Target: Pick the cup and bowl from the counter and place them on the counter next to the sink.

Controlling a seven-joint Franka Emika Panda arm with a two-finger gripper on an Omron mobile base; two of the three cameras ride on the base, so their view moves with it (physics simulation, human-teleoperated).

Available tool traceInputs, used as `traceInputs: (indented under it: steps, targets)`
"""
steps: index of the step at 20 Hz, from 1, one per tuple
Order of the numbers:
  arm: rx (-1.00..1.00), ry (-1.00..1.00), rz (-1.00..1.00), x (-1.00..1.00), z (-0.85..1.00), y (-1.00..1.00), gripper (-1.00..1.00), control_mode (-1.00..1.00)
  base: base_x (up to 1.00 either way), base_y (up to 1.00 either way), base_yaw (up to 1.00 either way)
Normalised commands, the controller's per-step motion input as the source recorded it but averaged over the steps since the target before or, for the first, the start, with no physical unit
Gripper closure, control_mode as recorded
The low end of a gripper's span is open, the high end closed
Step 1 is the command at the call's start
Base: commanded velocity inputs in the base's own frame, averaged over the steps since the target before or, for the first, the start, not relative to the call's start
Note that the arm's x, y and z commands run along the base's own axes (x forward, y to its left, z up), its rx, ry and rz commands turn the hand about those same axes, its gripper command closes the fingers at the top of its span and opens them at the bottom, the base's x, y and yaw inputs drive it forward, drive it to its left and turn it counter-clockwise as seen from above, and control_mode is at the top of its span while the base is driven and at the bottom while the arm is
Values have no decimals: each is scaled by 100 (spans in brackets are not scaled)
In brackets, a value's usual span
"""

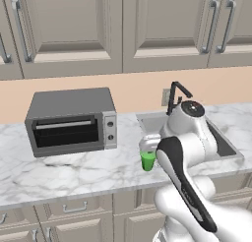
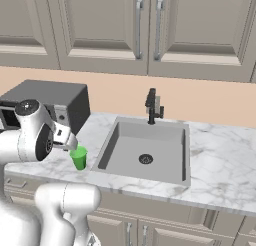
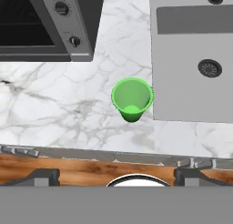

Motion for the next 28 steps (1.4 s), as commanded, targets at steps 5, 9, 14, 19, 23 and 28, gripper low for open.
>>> traceInputs:
  steps: [5, 9, 14, 19, 23, 28]
  targets:
    - [6, -27, 2, -100, 31, -28, -100, -100, 0, 0, 0]
    - [1, -20, 2, -61, 10, -14, -100, -100, 0, 0, 0]
    - [0, -4, 0, -22, 0, -1, -100, -100, 0, 0, 0]
    - [0, 0, 0, -4, 0, 0, -100, -100, 0, 0, 0]
    - [0, 0, 0, 0, 0, 0, -100, -100, 0, 0, 0]
    - [0, 0, 0, 0, 0, 0, -100, 100, 0, 0, 0]
